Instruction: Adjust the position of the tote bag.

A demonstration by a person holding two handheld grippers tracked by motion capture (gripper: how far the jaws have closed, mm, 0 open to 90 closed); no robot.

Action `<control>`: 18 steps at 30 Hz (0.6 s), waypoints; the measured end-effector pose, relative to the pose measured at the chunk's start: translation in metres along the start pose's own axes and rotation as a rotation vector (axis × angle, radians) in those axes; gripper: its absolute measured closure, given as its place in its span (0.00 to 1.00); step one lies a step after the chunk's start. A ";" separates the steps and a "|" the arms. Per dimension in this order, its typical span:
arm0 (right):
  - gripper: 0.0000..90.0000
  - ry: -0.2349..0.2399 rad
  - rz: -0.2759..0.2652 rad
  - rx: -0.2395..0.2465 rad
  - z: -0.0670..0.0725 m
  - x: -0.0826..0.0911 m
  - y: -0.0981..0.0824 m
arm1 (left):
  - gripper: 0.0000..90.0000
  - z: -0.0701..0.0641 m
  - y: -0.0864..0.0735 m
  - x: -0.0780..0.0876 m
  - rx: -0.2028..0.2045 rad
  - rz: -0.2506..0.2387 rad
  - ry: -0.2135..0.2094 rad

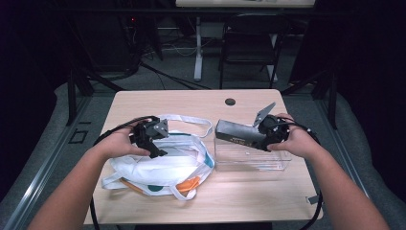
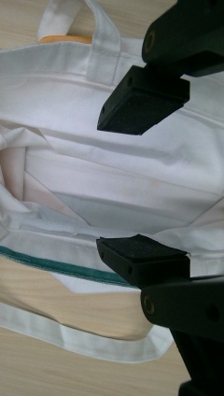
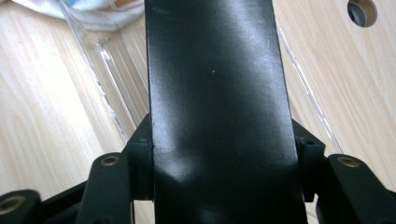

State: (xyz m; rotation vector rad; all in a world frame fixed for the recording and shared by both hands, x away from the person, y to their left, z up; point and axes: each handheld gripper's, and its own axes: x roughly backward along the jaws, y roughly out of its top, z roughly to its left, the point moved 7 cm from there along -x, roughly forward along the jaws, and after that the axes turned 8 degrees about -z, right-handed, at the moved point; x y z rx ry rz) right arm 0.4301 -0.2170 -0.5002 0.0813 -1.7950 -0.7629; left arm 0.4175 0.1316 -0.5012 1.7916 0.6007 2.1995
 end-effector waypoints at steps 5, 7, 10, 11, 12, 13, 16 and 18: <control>0.47 0.000 0.016 -0.010 -0.002 -0.009 -0.005 | 0.41 0.000 -0.003 -0.002 0.002 0.002 -0.002; 0.47 0.003 0.024 -0.014 -0.003 -0.012 -0.007 | 0.41 0.000 -0.003 -0.002 0.000 0.004 -0.001; 0.47 0.002 0.033 -0.019 -0.004 -0.016 -0.009 | 0.41 -0.001 -0.004 -0.002 0.009 0.003 -0.002; 0.47 0.002 0.034 -0.015 -0.004 -0.018 -0.010 | 0.41 -0.001 -0.004 -0.002 0.009 0.004 -0.002; 0.47 0.002 0.039 -0.016 -0.005 -0.019 -0.011 | 0.41 -0.001 -0.004 -0.001 0.005 0.004 -0.003; 0.47 0.000 0.040 -0.019 -0.005 -0.020 -0.012 | 0.41 -0.001 -0.005 -0.002 0.006 0.005 -0.003; 0.47 0.002 0.042 -0.023 -0.006 -0.023 -0.014 | 0.41 -0.001 -0.006 -0.002 0.009 0.006 -0.005; 0.47 0.001 0.051 -0.019 -0.006 -0.024 -0.016 | 0.41 -0.001 -0.007 -0.003 0.013 0.006 -0.005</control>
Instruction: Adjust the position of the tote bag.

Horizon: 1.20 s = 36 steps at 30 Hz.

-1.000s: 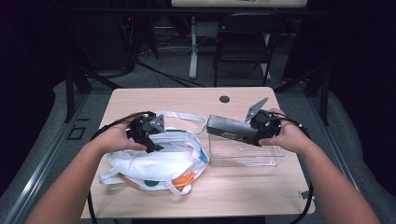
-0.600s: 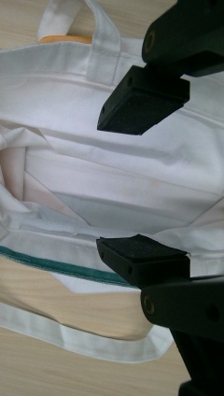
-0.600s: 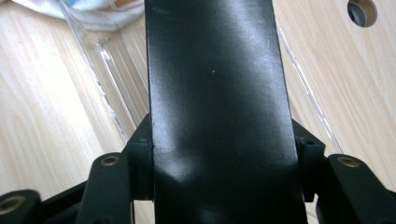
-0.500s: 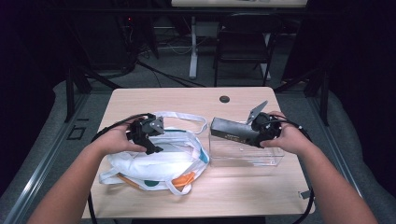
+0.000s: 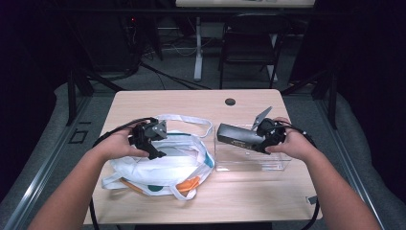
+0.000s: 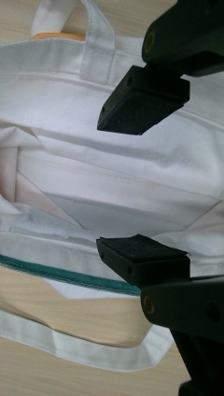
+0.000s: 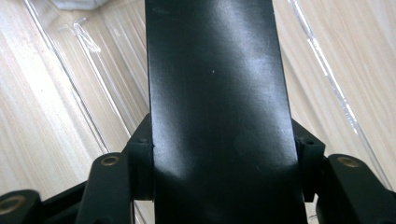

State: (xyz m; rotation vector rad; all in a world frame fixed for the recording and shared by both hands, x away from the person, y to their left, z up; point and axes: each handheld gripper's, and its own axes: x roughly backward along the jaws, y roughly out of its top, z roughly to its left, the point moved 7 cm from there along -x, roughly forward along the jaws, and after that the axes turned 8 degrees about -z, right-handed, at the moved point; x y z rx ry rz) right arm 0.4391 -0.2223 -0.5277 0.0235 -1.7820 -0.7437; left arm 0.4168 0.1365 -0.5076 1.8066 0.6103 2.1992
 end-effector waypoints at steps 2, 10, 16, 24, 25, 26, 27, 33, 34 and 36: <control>0.47 0.007 0.005 0.000 0.000 -0.002 -0.002 | 0.41 0.000 -0.001 -0.001 0.003 0.004 -0.003; 0.47 0.006 0.012 -0.001 0.000 -0.008 -0.003 | 0.41 0.000 -0.001 -0.002 0.005 0.003 -0.004; 0.47 0.009 0.013 -0.011 0.001 -0.012 -0.005 | 0.41 0.000 -0.002 -0.001 0.006 0.004 -0.003; 0.47 0.009 0.019 -0.022 -0.001 -0.020 -0.012 | 0.41 0.001 -0.002 -0.004 0.009 0.003 -0.005; 0.47 0.009 0.019 -0.024 -0.001 -0.021 -0.013 | 0.41 0.001 -0.002 -0.005 0.004 0.007 -0.006; 0.47 0.014 0.024 -0.020 -0.001 -0.021 -0.013 | 0.41 0.000 -0.002 -0.006 0.008 0.002 -0.008; 0.47 0.012 0.018 -0.026 0.000 -0.022 -0.013 | 0.41 0.000 -0.002 -0.007 0.003 0.006 -0.010; 0.47 0.024 0.033 -0.020 0.000 -0.030 -0.015 | 0.41 -0.001 -0.002 -0.009 0.013 -0.002 -0.019; 0.47 0.027 0.029 -0.023 -0.001 -0.032 -0.015 | 0.41 -0.001 -0.003 -0.009 0.002 0.005 -0.019; 0.47 0.030 0.027 -0.032 -0.002 -0.035 -0.016 | 0.41 0.000 -0.005 -0.010 0.013 0.013 -0.023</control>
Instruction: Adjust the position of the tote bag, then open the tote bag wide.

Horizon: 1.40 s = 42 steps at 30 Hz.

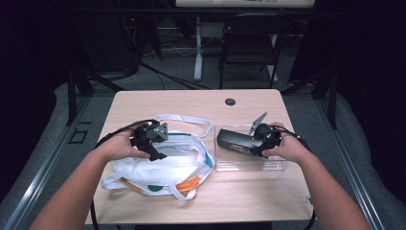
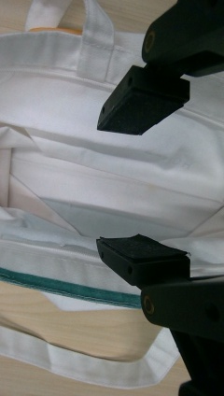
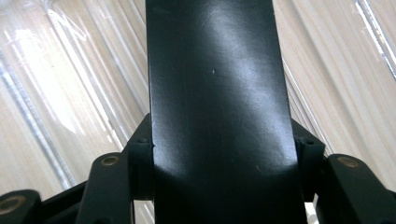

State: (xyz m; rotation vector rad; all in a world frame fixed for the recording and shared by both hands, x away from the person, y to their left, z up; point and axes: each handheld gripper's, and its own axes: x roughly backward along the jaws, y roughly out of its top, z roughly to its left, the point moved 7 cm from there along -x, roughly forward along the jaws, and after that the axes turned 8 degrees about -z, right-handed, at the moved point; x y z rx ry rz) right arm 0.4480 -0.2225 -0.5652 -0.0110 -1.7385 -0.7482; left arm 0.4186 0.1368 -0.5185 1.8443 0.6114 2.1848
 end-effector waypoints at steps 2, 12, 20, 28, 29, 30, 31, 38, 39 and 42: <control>0.47 0.002 0.005 0.001 -0.001 -0.003 -0.001 | 0.41 0.002 -0.002 -0.001 0.006 -0.001 0.002; 0.46 0.017 0.014 -0.009 -0.003 -0.012 -0.005 | 0.41 0.004 -0.002 -0.003 -0.002 -0.005 -0.004; 0.45 0.005 0.052 -0.007 -0.005 -0.017 -0.005 | 0.41 0.003 -0.006 -0.003 0.010 -0.012 0.000; 0.43 -0.001 0.052 -0.022 -0.006 -0.022 -0.006 | 0.41 0.001 -0.006 -0.001 0.018 -0.028 0.007; 0.43 -0.004 0.056 -0.023 -0.006 -0.023 -0.007 | 0.41 0.001 -0.007 -0.001 0.019 -0.029 0.008; 0.42 -0.002 0.068 -0.020 -0.006 -0.023 -0.007 | 0.41 0.001 -0.007 -0.001 0.011 -0.024 0.005; 0.42 -0.012 0.066 -0.027 -0.006 -0.024 -0.007 | 0.41 0.001 -0.008 -0.001 0.010 -0.021 0.005; 0.38 -0.034 0.058 -0.048 -0.009 -0.024 -0.006 | 0.41 0.000 -0.011 -0.002 0.027 -0.024 0.005; 0.38 -0.030 0.060 -0.046 -0.010 -0.024 -0.006 | 0.41 0.000 -0.011 -0.002 0.028 -0.022 0.005; 0.38 -0.034 0.059 -0.053 -0.010 -0.021 -0.005 | 0.41 0.000 -0.011 -0.002 0.026 -0.021 0.008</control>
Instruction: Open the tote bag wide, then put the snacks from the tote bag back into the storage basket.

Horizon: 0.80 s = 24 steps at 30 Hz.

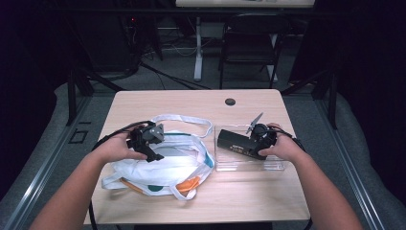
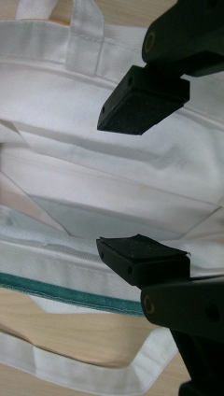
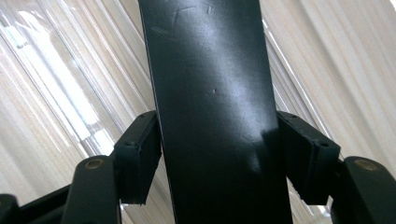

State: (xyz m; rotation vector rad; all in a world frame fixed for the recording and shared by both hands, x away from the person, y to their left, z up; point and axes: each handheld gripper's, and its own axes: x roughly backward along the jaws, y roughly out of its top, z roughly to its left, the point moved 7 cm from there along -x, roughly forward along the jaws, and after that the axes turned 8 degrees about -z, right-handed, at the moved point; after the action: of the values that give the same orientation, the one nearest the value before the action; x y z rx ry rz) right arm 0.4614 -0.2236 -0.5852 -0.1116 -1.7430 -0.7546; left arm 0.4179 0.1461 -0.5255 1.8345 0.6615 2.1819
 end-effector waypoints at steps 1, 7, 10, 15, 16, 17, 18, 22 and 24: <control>0.38 -0.006 -0.010 -0.007 0.000 0.001 0.000 | 0.41 0.000 0.000 0.000 0.001 -0.002 0.000; 0.37 -0.014 -0.038 -0.040 0.000 0.008 0.003 | 0.41 -0.001 0.000 -0.002 0.002 -0.008 -0.004; 0.37 -0.025 -0.053 -0.056 0.000 0.014 0.005 | 0.41 -0.002 0.000 -0.003 0.008 -0.003 -0.007; 0.38 -0.049 -0.085 -0.096 0.001 0.023 0.008 | 0.41 -0.002 0.000 -0.003 0.006 -0.010 -0.004; 0.38 -0.047 -0.080 -0.100 0.001 0.025 0.008 | 0.41 -0.003 0.000 -0.003 0.013 -0.012 -0.003; 0.38 -0.051 -0.087 -0.114 0.001 0.026 0.008 | 0.42 -0.003 0.000 -0.003 0.019 -0.015 -0.002; 0.38 -0.055 -0.076 -0.112 0.000 0.028 0.007 | 0.42 -0.003 0.000 -0.003 0.018 -0.016 -0.001; 0.43 -0.072 -0.090 -0.155 0.000 0.034 0.007 | 0.42 -0.003 0.000 -0.002 0.025 -0.024 0.002; 0.45 -0.076 -0.109 -0.179 0.002 0.037 0.008 | 0.43 -0.003 -0.001 -0.002 0.037 -0.026 0.004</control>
State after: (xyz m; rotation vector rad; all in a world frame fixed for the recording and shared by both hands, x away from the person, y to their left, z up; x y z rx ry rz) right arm 0.4517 -0.2273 -0.5488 -0.1694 -1.7618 -0.9975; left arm 0.4153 0.1452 -0.5282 1.8294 0.7272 2.1720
